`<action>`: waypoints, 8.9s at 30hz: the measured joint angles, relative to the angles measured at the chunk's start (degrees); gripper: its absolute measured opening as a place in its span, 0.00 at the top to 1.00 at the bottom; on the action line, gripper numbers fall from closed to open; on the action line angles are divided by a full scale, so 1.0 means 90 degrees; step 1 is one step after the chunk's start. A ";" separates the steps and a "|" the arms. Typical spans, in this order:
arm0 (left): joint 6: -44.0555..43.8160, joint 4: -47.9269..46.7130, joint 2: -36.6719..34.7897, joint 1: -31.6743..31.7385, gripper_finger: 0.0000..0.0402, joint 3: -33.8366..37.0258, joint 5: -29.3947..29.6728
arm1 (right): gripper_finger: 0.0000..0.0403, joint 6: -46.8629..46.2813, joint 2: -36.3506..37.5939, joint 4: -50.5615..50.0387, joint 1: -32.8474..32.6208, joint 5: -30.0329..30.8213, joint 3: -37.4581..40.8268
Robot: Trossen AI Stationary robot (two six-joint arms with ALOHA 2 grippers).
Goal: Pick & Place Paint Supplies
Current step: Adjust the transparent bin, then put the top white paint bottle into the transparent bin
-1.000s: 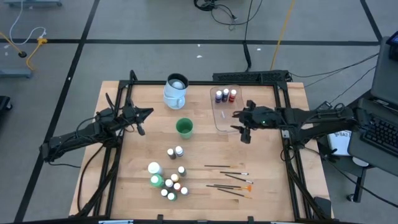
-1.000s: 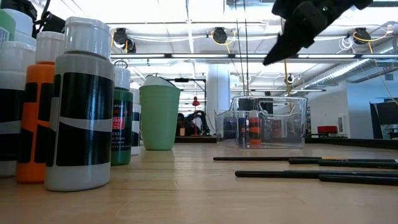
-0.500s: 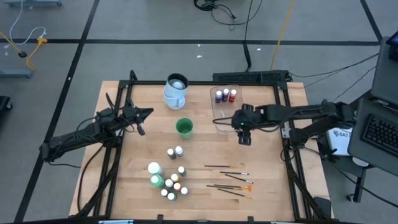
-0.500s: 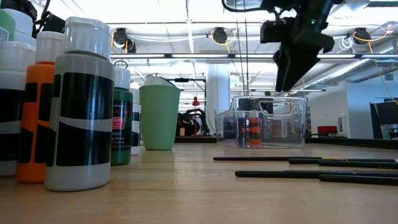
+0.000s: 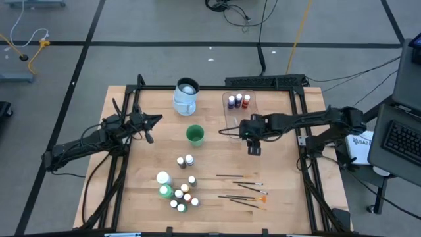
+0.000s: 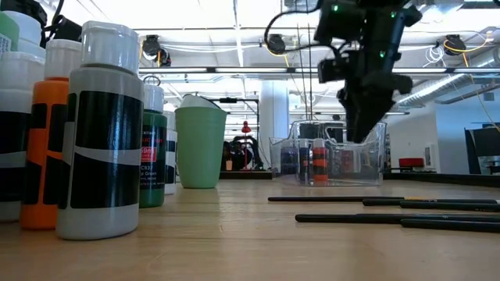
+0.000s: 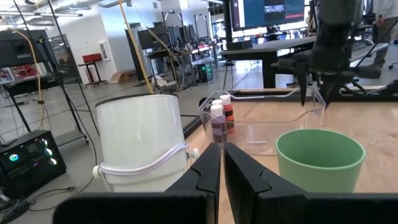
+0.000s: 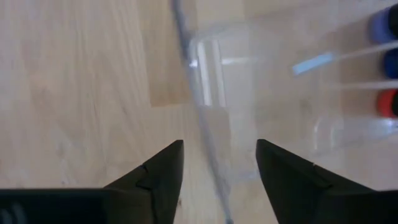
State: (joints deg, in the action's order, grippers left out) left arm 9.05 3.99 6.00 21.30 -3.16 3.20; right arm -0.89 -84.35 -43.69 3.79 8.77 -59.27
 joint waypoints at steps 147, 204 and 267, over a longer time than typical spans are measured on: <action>-0.1223 0.1048 0.0441 -0.0394 0.94 -0.0806 -0.1268 | 1.00 0.1181 0.7007 0.7778 0.0731 -0.1543 0.6497; -0.2901 -0.7876 1.0365 -0.3137 0.32 -0.9083 -0.0198 | 1.00 0.1110 0.6978 0.8428 0.0735 -0.2158 0.6497; -0.1538 -0.9186 1.1004 -0.3204 0.76 -1.1273 -0.0195 | 1.00 0.1125 0.6978 0.8397 0.0736 -0.2151 0.6496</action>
State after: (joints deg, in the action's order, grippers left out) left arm -4.79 -78.68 105.03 -7.54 -104.62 1.44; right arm 9.23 -21.54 31.88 10.41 -10.59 -0.81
